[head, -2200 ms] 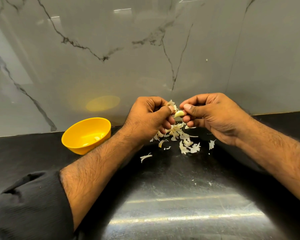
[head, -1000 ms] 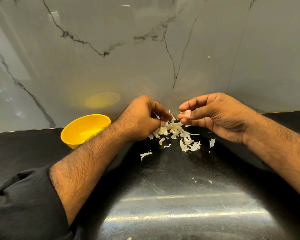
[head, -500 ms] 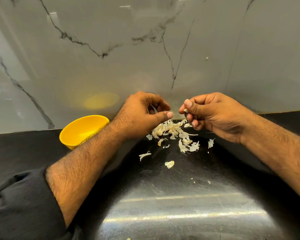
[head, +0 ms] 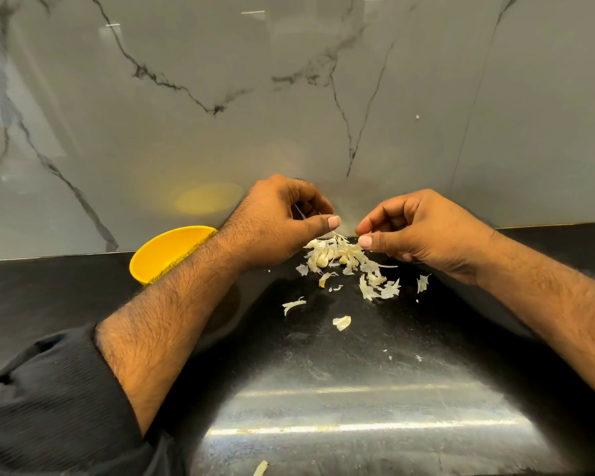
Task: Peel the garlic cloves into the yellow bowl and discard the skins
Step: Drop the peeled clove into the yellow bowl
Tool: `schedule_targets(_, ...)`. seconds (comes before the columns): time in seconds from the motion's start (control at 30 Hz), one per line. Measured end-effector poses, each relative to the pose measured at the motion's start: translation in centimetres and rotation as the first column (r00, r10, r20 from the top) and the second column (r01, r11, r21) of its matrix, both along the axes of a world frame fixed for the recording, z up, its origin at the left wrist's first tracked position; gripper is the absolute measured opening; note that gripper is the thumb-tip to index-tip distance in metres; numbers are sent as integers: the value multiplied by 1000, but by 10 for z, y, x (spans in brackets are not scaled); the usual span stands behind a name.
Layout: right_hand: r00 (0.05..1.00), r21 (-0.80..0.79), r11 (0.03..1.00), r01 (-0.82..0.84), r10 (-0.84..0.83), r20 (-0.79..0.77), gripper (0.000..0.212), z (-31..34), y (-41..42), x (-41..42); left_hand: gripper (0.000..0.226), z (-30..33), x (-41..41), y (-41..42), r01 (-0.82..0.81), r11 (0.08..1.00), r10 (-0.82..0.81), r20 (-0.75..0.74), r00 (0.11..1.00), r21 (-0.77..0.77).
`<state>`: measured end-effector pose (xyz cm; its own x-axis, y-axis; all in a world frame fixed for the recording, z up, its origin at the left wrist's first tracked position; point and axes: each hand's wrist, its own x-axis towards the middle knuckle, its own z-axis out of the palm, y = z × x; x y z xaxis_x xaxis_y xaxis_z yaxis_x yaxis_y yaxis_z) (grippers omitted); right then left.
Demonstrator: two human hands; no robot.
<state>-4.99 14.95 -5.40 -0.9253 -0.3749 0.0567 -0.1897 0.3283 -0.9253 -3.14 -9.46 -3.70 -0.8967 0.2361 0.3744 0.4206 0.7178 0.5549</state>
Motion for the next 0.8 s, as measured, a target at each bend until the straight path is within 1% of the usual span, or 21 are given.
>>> schedule_targets(0.07, 1000, 21, 1000, 9, -9, 0, 12, 1, 1, -1, 20, 0, 0, -1, 4, 1000, -4, 9, 1000, -12)
schedule_targets(0.1, 1000, 28, 1000, 11, -11, -2, 17, 1, 2, -2, 21, 0, -1, -1, 7, 1000, -7, 14, 1000, -19)
schedule_targets(0.2, 1000, 37, 999, 25, -24, -16, 44, 3, 5, -5, 22, -1, -2, -1, 12, 999, -11, 24, 1000, -35)
schedule_targets(0.23, 999, 30, 999, 26, -25, -23, 46, 3, 5, -6, 22, -1, -2, -1, 11, 999, -10, 21, 1000, -38)
schedule_targets(0.27, 999, 18, 1000, 21, -21, -28, 44, 3, 5, -6, 22, -2, -3, -1, 9, 999, -9, 18, 1000, -38)
schedule_targets(0.37, 1000, -46, 999, 0, 0, -5, 28, 4, 2, -4, 21, -2, -3, -2, 7, 999, -7, 16, 1000, -33)
schedule_targets(0.47, 1000, -104, 995, 1, 0, 9, 25, 5, 1, -3, 20, -3, -4, -3, 9, 1000, -9, 19, 1000, -29)
schedule_targets(0.53, 1000, -69, 998, 10, -12, -22, 23, 5, 1, -3, 21, -3, -4, -3, 5, 999, -4, 23, 1000, -40)
schedule_targets(0.63, 983, 111, 990, 92, -72, -169, 10, 4, 0, -4, 22, -3, -3, -2, -6, 998, 7, 6, 1000, -62)
schedule_targets(0.67, 977, 140, 983, 118, -89, -196, 11, 4, 1, -5, 23, -3, -3, -2, -15, 998, 14, -4, 1000, -63)
schedule_targets(0.7, 977, 139, 982, 126, -98, -191, 14, 4, 1, -5, 23, -2, -2, -2, -26, 998, 25, -16, 1000, -61)
schedule_targets(0.73, 981, 133, 984, 120, -97, -168, 18, 4, 1, -4, 24, -2, -1, -2, -37, 998, 35, -30, 999, -55)
schedule_targets(0.8, 991, 150, 985, 88, -72, -110, 34, 6, 0, 0, 24, 1, 1, -3, -49, 998, 47, -55, 997, -40)
